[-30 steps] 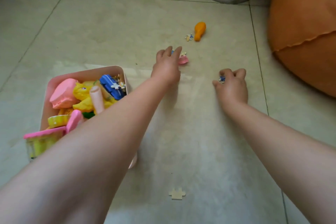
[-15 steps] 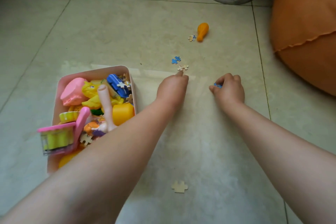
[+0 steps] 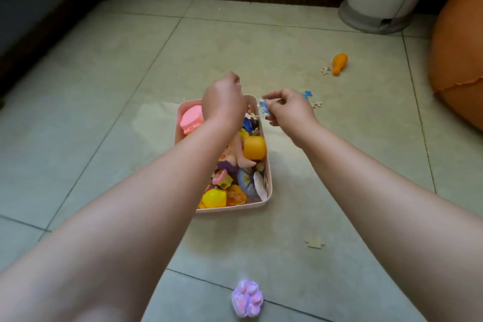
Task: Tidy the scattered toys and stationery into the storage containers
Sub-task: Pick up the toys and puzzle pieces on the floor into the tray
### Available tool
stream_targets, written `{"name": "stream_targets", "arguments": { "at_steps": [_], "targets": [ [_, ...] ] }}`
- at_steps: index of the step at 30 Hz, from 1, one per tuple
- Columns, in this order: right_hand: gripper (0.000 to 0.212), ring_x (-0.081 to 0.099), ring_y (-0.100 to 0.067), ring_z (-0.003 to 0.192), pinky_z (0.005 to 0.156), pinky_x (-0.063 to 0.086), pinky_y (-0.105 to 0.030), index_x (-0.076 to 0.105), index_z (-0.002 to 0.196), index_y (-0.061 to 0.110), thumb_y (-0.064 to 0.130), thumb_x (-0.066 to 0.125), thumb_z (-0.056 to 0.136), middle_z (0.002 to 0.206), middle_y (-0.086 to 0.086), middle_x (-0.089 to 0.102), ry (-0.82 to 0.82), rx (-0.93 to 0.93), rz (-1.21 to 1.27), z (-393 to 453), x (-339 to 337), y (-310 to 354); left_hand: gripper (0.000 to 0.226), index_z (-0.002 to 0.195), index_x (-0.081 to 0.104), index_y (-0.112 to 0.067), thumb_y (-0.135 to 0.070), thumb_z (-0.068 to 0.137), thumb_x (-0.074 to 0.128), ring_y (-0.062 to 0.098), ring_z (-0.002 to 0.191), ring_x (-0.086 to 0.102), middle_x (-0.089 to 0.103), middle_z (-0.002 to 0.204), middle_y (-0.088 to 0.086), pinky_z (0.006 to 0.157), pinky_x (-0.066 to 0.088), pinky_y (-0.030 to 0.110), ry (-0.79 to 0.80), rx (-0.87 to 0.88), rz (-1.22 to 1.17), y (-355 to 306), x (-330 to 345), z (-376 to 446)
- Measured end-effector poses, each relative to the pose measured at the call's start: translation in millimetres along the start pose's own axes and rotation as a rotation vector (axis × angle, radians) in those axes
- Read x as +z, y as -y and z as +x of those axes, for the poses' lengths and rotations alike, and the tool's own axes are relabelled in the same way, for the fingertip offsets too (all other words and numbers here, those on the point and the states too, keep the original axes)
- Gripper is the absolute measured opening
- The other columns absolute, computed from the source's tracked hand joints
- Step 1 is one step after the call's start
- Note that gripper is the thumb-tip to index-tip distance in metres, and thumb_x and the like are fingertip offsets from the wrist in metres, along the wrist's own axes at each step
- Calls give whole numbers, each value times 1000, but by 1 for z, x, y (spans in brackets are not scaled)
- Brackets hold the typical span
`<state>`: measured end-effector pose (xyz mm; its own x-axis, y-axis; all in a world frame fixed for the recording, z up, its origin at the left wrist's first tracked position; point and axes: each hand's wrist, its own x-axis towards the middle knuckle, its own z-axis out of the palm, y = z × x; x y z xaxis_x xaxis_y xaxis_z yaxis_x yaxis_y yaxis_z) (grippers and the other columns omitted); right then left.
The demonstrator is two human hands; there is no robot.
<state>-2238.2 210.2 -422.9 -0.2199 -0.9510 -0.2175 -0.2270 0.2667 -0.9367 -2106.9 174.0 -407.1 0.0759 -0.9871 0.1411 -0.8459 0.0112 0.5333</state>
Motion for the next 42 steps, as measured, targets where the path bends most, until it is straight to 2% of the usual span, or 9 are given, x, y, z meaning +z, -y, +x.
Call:
{"name": "stream_targets", "arguments": {
  "at_steps": [3, 7, 13, 18, 23, 26, 30, 34, 42],
  "targets": [
    [16, 61, -13, 62, 56, 49, -25, 63, 109, 16, 15, 56, 94, 82, -1, 61, 102, -59, -140, -7, 17, 3, 31, 123, 58, -20, -18, 96, 43, 32, 108, 59, 68, 112, 11, 78, 44, 34, 17, -41, 98, 21, -10, -5],
    [20, 68, -23, 83, 71, 52, -36, 61, 109, 24, 17, 52, 92, 91, -1, 62, -40, -11, -234, -8, 6, -18, 35, 129, 56, -20, -17, 96, 44, 29, 118, 51, 64, 118, 9, 86, 42, 37, 35, -54, 156, 28, -11, -8],
    [35, 54, -17, 72, 52, 36, -23, 59, 116, 26, 11, 44, 88, 110, -4, 60, -197, 131, -381, 9, -46, -71, 37, 129, 56, -17, -14, 92, 49, 29, 122, 44, 62, 121, 10, 96, 40, 37, 44, 78, 77, -1, 19, -3],
    [45, 55, -22, 87, 72, 39, -25, 52, 129, 26, 13, 48, 87, 118, -8, 55, -192, 144, -460, 49, -80, -96, 45, 137, 48, -18, -15, 93, 50, 29, 127, 40, 56, 129, 9, 99, 39, 37, 207, 223, 85, -44, 72, -1],
    [59, 55, -30, 113, 95, 43, -31, 39, 143, 31, 30, 61, 89, 133, -13, 41, -39, 109, -628, 95, -96, -95, 57, 147, 34, -23, -15, 93, 53, 31, 127, 44, 47, 134, 15, 102, 39, 37, 477, 161, 87, -67, 126, 14],
    [48, 56, -32, 112, 91, 44, -32, 48, 134, 31, 37, 62, 89, 131, -11, 40, -30, 98, -681, 106, -101, -103, 62, 150, 28, -25, -21, 94, 55, 33, 125, 47, 42, 139, 17, 103, 41, 38, 538, 97, 79, -78, 147, 31],
    [19, 58, -31, 101, 77, 38, -28, 59, 110, 24, 27, 61, 92, 119, -10, 44, -121, 35, -658, 108, -104, -116, 65, 151, 22, -35, -21, 96, 52, 33, 124, 45, 37, 139, 15, 98, 41, 35, 547, 91, 142, -88, 172, 47],
    [14, 58, -28, 96, 72, 35, -26, 60, 103, 16, 16, 63, 90, 114, -6, 43, -235, 81, -578, 106, -110, -124, 52, 144, 37, -35, -22, 95, 47, 35, 118, 46, 38, 133, 16, 94, 42, 35, 495, 107, 193, -87, 197, 51],
    [22, 59, -28, 97, 76, 39, -26, 60, 101, 13, 21, 71, 85, 118, -10, 51, -277, 132, -567, 89, -124, -128, 14, 96, 62, -13, -8, 86, 53, 26, 80, 46, 38, 100, 5, 62, 34, 23, 349, 54, 29, -79, 197, 35]
  ]
}}
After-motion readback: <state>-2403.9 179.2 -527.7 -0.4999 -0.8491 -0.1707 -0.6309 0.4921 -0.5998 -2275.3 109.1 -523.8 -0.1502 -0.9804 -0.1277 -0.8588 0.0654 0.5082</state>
